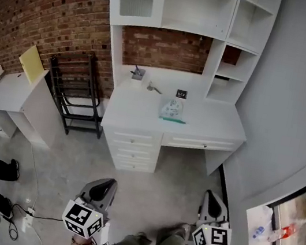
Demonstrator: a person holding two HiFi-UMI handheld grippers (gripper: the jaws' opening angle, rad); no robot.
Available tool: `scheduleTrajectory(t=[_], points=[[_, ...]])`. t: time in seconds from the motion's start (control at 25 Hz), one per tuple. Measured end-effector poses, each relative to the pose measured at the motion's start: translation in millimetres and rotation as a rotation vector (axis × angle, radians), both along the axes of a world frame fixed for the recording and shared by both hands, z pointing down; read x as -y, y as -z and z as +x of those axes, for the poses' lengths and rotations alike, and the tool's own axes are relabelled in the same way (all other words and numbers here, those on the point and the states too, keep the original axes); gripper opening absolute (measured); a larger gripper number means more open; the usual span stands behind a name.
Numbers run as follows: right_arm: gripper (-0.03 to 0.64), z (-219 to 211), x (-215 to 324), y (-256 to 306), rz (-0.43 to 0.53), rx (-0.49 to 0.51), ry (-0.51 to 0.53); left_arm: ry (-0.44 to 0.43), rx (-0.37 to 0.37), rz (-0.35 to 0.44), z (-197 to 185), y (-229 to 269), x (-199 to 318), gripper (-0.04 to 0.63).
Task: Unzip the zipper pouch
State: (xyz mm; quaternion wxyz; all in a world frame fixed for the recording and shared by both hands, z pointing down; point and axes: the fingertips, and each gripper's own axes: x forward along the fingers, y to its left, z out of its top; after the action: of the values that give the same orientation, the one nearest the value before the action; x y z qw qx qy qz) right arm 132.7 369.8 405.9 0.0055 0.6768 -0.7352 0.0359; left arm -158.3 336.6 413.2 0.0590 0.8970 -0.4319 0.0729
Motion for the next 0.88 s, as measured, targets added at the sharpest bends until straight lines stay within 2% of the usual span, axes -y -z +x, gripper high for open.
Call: scheduleTrajectory(t=[0.16,0.36,0.4,0.44,0.52,0.6,0.64,0.72,0.76,0.88], points=[[0.002,-1,1,1,0.016,0.045,-0.002,-0.015,0.001,0.018,3,3,3,0.015],[0.010,-7,4,-6,-0.018,0.043,-0.004,-0.049,-0.028,0.042,5,10,3,0.022],[0.047,-11,5,-7,-0.026,0.048,0.016,-0.057,-0.034,0.045,6,12,4,0.050],[0.121,-14,6,-9,-0.034,0.052,0.035,-0.066,-0.034,0.046,6,12,5,0.112],[0.168,-19,9,-10,-0.042,0.044,0.053,-0.082,-0.019,0.044,9,11,6,0.211],[0.213,-22,11,-11,-0.045,0.025,0.063,-0.090,0.000,0.042,10,9,7,0.272],[0.259,-24,14,-11,-0.047,0.023,0.074,-0.092,0.006,0.041,11,9,8,0.315],[0.396,-28,19,-13,-0.054,0.034,0.099,-0.102,0.005,0.039,13,8,9,0.404],[0.435,-30,23,-14,-0.056,0.039,0.106,-0.112,0.001,0.035,15,7,10,0.446],[0.507,-33,32,-15,-0.056,0.022,0.103,-0.130,-0.015,0.019,17,4,13,0.536]])
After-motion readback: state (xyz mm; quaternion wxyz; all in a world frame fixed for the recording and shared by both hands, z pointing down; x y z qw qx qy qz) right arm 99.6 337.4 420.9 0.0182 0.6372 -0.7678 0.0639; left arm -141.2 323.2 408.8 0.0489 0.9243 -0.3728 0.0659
